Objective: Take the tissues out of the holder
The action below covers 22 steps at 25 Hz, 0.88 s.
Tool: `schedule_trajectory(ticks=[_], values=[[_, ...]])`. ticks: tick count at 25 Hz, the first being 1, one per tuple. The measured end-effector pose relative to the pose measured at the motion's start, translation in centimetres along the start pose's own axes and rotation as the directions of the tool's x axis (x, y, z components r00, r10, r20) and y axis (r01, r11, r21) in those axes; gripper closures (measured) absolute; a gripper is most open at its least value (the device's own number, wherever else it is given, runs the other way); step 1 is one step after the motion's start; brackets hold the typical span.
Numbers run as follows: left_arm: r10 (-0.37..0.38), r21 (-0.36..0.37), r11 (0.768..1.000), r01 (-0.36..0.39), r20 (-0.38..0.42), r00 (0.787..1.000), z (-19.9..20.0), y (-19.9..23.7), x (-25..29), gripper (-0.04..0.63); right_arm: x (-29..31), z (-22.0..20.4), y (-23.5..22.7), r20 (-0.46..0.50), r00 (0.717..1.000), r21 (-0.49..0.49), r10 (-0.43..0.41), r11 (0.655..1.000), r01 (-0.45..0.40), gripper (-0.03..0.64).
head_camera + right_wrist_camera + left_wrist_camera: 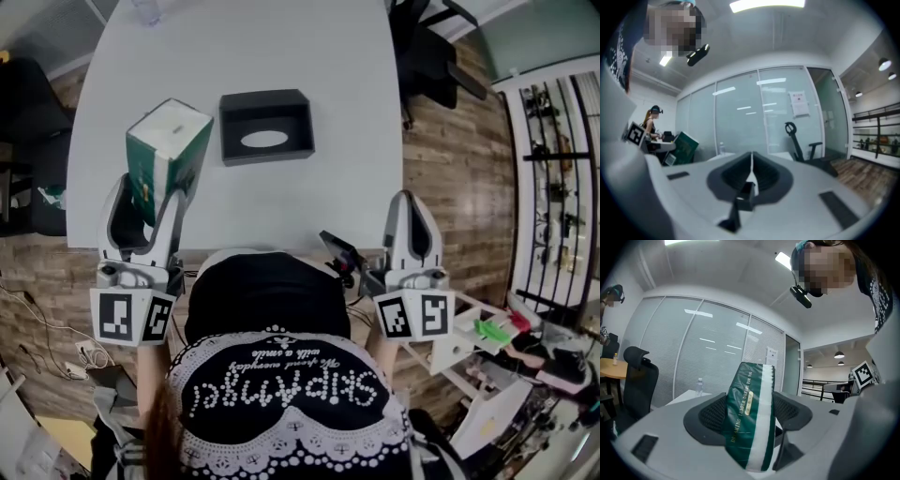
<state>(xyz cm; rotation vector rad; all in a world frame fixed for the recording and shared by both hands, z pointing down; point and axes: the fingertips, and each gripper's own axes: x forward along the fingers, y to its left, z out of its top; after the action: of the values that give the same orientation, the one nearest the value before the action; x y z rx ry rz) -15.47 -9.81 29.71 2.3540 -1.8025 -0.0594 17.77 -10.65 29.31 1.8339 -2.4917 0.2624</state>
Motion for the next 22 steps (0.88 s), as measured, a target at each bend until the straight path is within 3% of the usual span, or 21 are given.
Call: schedule_trajectory(ticks=[9,22], values=[[0.020,-0.018,1.000,-0.021,-0.019,1.000,-1.2,0.3,-1.1,0.259,-0.3,-0.7,0.1,-0.018,1.000,0.007,-0.008,1.000,0.008,0.583],[-0.019,-0.013,1.000,0.019,-0.013,1.000,-0.9,-0.7,-0.2,0.259,-0.5,-0.9,-0.4,-0.022,0.999,0.014,-0.028,1.000,0.028,0.582]])
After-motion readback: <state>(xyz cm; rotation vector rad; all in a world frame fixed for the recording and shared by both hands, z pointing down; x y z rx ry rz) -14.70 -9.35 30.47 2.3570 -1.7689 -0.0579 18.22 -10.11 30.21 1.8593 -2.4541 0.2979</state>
